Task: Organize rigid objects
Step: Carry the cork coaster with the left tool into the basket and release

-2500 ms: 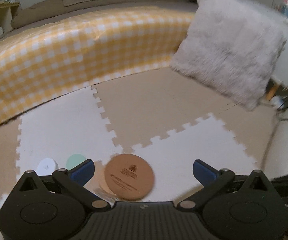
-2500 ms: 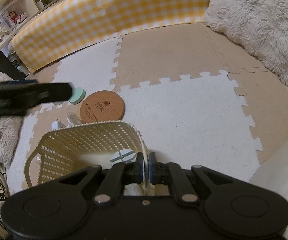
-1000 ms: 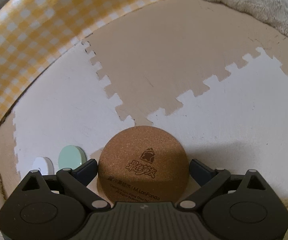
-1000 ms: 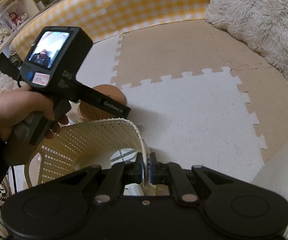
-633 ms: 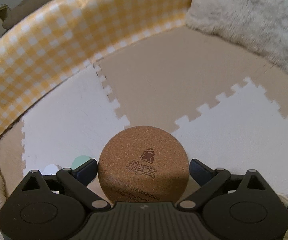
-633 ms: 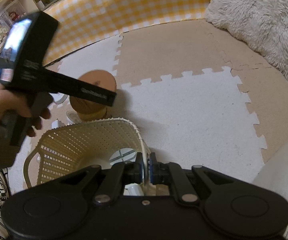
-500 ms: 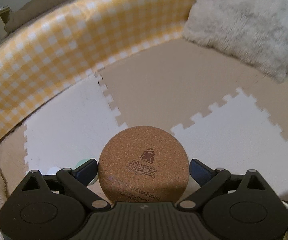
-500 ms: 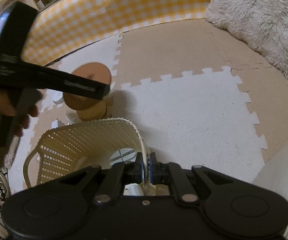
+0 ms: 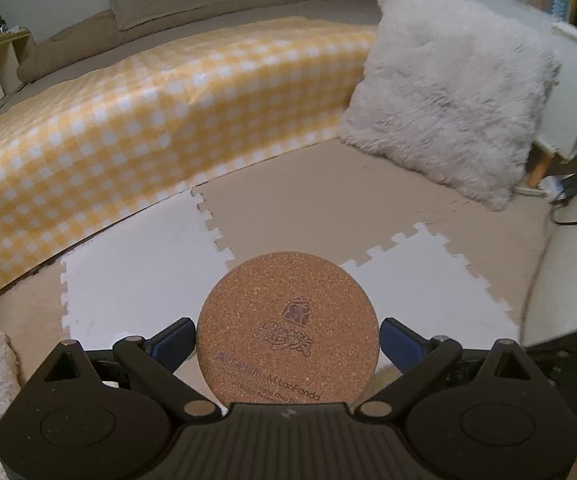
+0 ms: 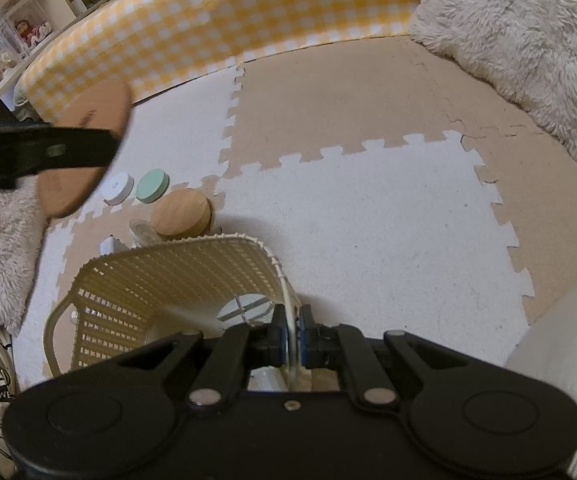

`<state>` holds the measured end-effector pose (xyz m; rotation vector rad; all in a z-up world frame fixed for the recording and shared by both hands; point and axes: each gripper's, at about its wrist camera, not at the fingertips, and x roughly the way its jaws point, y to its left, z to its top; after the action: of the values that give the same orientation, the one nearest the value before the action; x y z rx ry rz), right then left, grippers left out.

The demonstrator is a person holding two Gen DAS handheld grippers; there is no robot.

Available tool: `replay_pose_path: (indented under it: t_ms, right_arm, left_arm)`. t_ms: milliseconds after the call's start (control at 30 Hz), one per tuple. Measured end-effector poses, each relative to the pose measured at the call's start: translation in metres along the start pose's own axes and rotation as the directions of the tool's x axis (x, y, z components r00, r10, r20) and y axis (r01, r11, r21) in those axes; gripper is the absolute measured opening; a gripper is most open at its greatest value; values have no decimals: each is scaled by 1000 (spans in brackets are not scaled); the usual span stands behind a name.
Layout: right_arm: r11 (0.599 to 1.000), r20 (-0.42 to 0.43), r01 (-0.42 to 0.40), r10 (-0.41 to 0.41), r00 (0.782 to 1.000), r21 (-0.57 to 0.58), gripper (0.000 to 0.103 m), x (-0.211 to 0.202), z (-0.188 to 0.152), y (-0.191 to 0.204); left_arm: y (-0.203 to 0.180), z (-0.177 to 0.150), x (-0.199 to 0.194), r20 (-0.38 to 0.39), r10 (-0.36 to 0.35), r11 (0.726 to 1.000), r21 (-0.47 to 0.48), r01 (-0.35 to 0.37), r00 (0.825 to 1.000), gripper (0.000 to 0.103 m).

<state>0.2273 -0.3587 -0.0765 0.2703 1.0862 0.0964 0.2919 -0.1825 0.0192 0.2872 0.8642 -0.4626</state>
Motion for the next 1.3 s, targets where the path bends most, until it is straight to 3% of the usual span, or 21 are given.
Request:
replay_pose_path:
  t_ms: [300,700,1300]
  right_arm:
    - [1000,12,-1,1,1000,13,6,-6,-2,0]
    - [999,42,-21,19,999,35,6,-14,-2,-3]
    - [999,37,-32,31,999,43,6,-15,-3,-3]
  left_arm:
    - [-11,-35,-29,-42,-113,993,15,114,993,97]
    - [-29,-77,17,-183,-164,986,-5,166,969,97]
    - [-34,-99,57,-280,-67,993,71,91,958,98]
